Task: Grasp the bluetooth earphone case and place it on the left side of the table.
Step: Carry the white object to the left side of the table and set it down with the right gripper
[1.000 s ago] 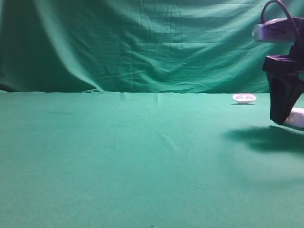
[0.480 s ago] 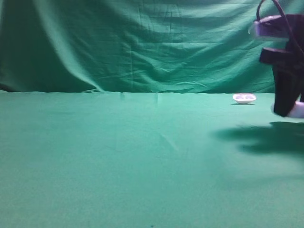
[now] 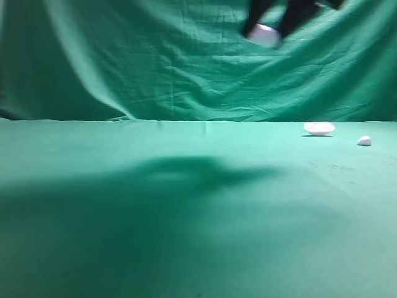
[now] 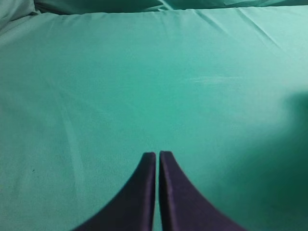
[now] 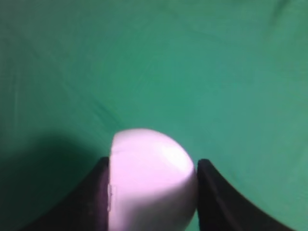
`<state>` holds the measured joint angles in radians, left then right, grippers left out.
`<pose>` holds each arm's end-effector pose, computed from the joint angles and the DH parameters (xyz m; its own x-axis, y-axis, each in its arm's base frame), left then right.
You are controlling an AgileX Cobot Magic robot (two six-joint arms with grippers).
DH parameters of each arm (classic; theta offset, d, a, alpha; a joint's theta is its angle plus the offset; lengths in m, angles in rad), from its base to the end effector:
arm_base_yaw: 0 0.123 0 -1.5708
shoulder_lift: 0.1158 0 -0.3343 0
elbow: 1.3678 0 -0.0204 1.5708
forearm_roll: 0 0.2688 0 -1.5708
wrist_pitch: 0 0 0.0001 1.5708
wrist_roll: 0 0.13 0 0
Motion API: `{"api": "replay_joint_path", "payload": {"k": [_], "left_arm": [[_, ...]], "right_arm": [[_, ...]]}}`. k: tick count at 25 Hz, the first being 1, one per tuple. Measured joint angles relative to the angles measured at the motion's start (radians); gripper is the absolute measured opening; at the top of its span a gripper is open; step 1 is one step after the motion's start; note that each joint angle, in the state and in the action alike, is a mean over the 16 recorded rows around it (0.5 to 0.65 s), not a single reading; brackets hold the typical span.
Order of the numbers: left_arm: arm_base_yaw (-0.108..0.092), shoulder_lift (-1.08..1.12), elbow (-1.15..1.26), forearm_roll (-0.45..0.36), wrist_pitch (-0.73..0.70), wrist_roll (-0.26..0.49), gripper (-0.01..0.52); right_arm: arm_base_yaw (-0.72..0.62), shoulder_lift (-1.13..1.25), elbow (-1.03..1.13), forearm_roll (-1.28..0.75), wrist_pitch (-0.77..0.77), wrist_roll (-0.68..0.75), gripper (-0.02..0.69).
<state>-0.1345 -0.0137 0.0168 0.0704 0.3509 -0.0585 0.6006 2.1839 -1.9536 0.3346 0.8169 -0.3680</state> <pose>0.0588 -0.0048 0.1657 -0.2597 0.0428 -0.9648 0.1129 0.9935 0.0137 0.4500 0.3460 0.2529 -0.5668 -0.5459 -0.6170 -0.7492 0.6530 0.1105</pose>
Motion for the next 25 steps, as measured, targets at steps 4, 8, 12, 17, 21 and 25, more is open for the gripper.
{"api": "replay_joint_path", "payload": {"k": [4, 8, 12, 17, 21, 25], "left_arm": [[0.000, 0.000, 0.000, 0.000, 0.000, 0.000, 0.000], [0.000, 0.000, 0.000, 0.000, 0.000, 0.000, 0.000], [0.000, 0.000, 0.000, 0.000, 0.000, 0.000, 0.000], [0.000, 0.000, 0.000, 0.000, 0.000, 0.000, 0.000], [0.000, 0.000, 0.000, 0.000, 0.000, 0.000, 0.000], [0.000, 0.000, 0.000, 0.000, 0.000, 0.000, 0.000]], "right_arm": [[0.085, 0.134, -0.122, 0.001, -0.041, -0.019, 0.328], [0.137, 0.235, -0.194, 0.002, -0.086, -0.036, 0.328], [0.163, 0.294, -0.225, 0.004, -0.126, -0.051, 0.334], [0.175, 0.318, -0.230, 0.004, -0.149, -0.058, 0.411], [0.177, 0.293, -0.230, -0.012, -0.135, -0.058, 0.490], [0.177, 0.228, -0.231, -0.049, -0.082, -0.058, 0.528]]}}
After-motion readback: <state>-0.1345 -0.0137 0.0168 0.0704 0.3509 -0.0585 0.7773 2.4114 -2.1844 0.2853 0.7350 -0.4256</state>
